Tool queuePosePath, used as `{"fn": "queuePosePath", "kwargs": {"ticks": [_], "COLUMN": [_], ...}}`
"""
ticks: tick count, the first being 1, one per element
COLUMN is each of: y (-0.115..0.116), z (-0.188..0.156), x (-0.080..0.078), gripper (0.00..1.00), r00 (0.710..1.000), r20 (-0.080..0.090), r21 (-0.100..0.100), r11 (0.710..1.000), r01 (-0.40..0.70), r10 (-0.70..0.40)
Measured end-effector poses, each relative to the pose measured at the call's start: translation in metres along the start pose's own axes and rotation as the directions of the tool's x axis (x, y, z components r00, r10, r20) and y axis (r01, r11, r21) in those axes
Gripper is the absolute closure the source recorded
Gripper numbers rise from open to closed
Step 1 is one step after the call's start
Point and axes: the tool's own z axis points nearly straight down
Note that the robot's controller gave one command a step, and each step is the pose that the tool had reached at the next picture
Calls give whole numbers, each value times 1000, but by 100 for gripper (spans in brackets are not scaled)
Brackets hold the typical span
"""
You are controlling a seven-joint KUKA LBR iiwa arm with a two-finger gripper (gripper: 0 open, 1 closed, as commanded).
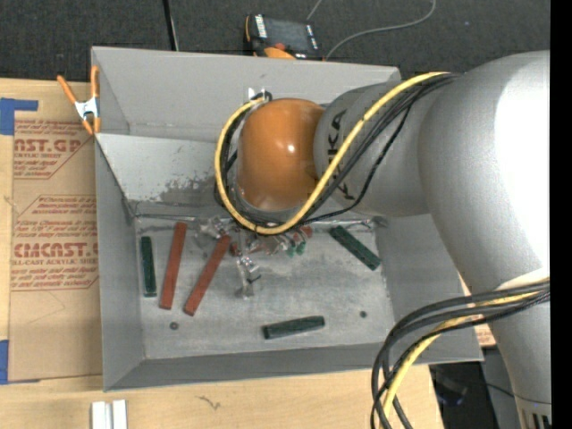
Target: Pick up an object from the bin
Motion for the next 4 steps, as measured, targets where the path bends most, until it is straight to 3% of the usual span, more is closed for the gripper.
{"fn": "queuePosePath", "kwargs": {"ticks": [1, 2, 3, 4], "y": [0, 0, 0, 0], "z": [0, 0, 0, 0], "x": [0, 0, 0, 0], "gripper": [100, 0, 100, 0], "r00": [1000, 1000, 1000, 1000], "r20": [0, 0, 0, 0], "r21": [0, 0, 0, 0], "r11": [1000, 1000, 1000, 1000], "r01": [0, 0, 0, 0], "r10": [0, 0, 0, 0]}}
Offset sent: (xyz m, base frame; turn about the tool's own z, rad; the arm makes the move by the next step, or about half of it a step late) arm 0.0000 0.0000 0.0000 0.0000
